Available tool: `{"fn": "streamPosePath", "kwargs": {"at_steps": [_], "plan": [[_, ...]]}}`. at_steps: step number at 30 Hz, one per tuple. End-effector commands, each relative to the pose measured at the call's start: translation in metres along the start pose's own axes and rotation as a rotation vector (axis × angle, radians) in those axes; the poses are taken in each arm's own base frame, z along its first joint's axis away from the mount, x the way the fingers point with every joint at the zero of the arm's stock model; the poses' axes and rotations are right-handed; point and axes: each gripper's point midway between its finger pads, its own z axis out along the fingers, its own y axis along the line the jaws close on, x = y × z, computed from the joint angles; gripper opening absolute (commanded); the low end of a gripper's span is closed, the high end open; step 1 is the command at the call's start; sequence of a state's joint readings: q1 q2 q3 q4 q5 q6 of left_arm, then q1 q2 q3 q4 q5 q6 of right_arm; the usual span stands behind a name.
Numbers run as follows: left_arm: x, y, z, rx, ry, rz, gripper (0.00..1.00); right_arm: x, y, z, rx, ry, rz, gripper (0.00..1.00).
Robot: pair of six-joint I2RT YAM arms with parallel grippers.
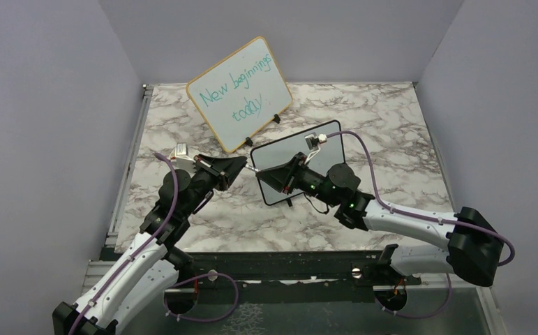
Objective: Write a sentence on the whiteboard
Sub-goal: Open the whiteboard marker at the center of the board.
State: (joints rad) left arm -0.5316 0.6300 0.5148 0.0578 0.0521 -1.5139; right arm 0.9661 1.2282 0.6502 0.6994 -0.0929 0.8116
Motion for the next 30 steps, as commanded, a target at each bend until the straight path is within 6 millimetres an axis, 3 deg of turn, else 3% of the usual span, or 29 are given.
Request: {"fn": "streamPosePath", "kwargs": {"at_steps": [1,7,19,30], "plan": [[0.0,-0.004,-0.002,0.013,0.003,-0.031,0.0,-0.01,0.013,0.008,-0.043,-0.018,0.013,0.26],[-0.001,-0.001,-0.003,0.006,-0.007,-0.046,0.0,-0.015,0.011,0.006,-0.037,-0.052,0.024,0.22],[-0.002,0.007,-0.004,-0.007,-0.016,-0.065,0.0,-0.02,0.014,0.004,-0.043,-0.077,0.029,0.28],[-0.003,0.006,-0.002,-0.01,-0.016,-0.027,0.0,-0.014,0.007,0.003,-0.023,-0.057,0.023,0.05]]}}
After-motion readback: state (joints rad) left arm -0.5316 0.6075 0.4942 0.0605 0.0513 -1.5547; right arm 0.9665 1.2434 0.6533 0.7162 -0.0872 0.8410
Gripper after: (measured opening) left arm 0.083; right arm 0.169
